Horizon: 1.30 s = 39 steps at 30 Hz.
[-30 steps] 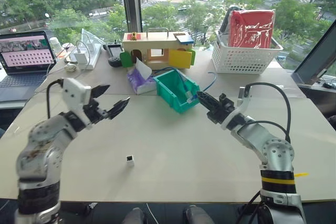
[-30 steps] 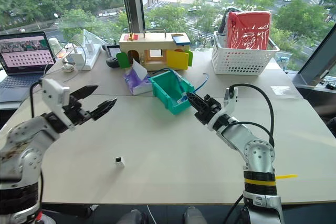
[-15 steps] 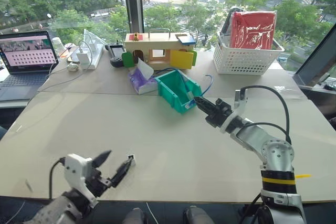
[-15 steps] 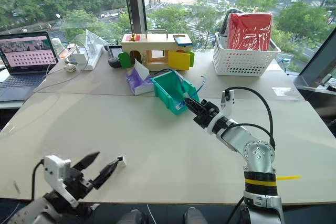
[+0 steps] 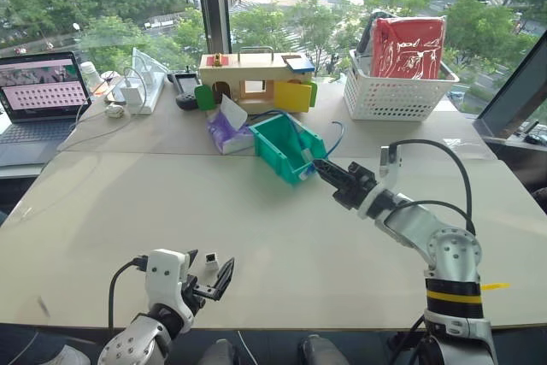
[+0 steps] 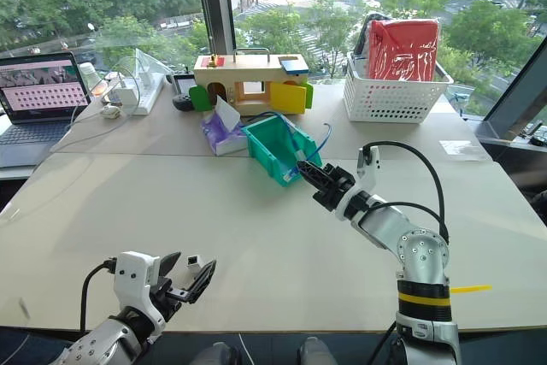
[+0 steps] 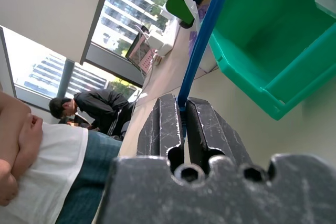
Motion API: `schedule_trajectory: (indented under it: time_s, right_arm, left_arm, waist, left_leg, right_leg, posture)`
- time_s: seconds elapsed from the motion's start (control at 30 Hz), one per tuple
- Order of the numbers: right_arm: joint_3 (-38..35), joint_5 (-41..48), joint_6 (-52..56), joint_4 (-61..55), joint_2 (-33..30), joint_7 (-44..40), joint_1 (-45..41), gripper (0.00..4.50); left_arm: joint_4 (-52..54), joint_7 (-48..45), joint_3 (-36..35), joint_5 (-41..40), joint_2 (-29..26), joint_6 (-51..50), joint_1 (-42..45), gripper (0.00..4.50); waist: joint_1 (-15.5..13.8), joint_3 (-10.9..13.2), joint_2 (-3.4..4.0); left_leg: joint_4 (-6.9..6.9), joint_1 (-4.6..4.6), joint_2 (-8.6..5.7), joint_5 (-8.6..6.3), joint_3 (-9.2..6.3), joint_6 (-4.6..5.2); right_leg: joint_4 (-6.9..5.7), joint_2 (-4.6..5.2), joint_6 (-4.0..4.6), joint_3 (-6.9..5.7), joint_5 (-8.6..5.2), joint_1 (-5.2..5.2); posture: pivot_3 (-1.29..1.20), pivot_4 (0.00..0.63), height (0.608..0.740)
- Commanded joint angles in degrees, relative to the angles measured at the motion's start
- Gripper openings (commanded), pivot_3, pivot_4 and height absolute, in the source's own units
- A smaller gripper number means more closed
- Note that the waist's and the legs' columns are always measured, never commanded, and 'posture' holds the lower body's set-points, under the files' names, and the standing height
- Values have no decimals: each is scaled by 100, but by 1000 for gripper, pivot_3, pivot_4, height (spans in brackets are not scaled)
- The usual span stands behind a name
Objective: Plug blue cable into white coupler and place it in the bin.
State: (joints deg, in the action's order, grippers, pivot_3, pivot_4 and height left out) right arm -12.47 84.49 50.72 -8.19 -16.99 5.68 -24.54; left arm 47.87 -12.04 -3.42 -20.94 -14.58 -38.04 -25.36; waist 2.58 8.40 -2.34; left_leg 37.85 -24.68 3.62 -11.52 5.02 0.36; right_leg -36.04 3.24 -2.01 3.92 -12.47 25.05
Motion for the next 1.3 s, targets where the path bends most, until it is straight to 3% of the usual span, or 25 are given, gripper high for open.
schedule_trajectory:
  time_s: [0.03,0.17,0.27,0.57,0.7,0.9,1.07,1.3]
  right_arm:
    - [-138,149,-75,-353,45,75,92,0]
    - [-99,116,-138,-402,141,111,71,0]
    - [-108,99,-132,-398,135,91,45,0]
    - [-152,33,-155,-430,86,65,41,0]
    - [-129,45,-205,-562,156,117,110,0]
    - [-122,-100,-440,-839,331,175,297,0]
    - [99,-583,-761,-1602,611,379,920,0]
    - [964,-1743,-791,-2572,672,600,1929,0]
  left_arm:
    - [192,257,76,-26,0,-480,73,4481]
    - [242,452,247,37,-7,-930,83,4481]
    - [165,565,367,139,20,-955,156,3816]
    - [-435,267,380,238,3,-291,612,743]
    - [-909,-1038,725,549,-918,1033,1039,732]
    - [-2089,-2904,1117,543,-1909,2146,2076,732]
    - [-3346,-3785,1665,620,-1892,2220,3623,732]
    - [-4137,-4328,2414,948,-1623,1808,4761,732]
  waist:
    - [4,0,0]
    - [13,0,1]
    - [7,0,1]
    - [-19,0,1]
    - [-13,0,1]
    - [-14,1,2]
    - [-82,2,4]
    - [-8,2,4]
  left_leg:
    - [0,0,0,0,0,0]
    - [0,1,3,0,-3,0]
    - [0,2,3,0,-4,0]
    - [0,2,-2,0,-2,0]
    - [0,0,1,0,0,0]
    - [-3,-2,3,0,7,-1]
    - [-4,-5,1,1,6,0]
    - [-9,-11,-1,-3,0,5]
  right_leg:
    - [0,0,0,0,0,0]
    - [-1,-3,0,0,0,3]
    - [-2,-3,1,0,0,2]
    - [0,1,2,0,-1,0]
    - [-2,-3,32,-2,-16,4]
    - [-1,0,44,-1,-21,6]
    - [-1,0,34,-8,-18,5]
    - [2,-1,-1,-7,-6,7]
  posture:
    - [0,150,737]
    - [0,150,737]
    - [0,150,737]
    - [0,150,737]
    - [0,150,737]
    - [0,150,737]
    - [0,150,737]
    - [0,150,737]
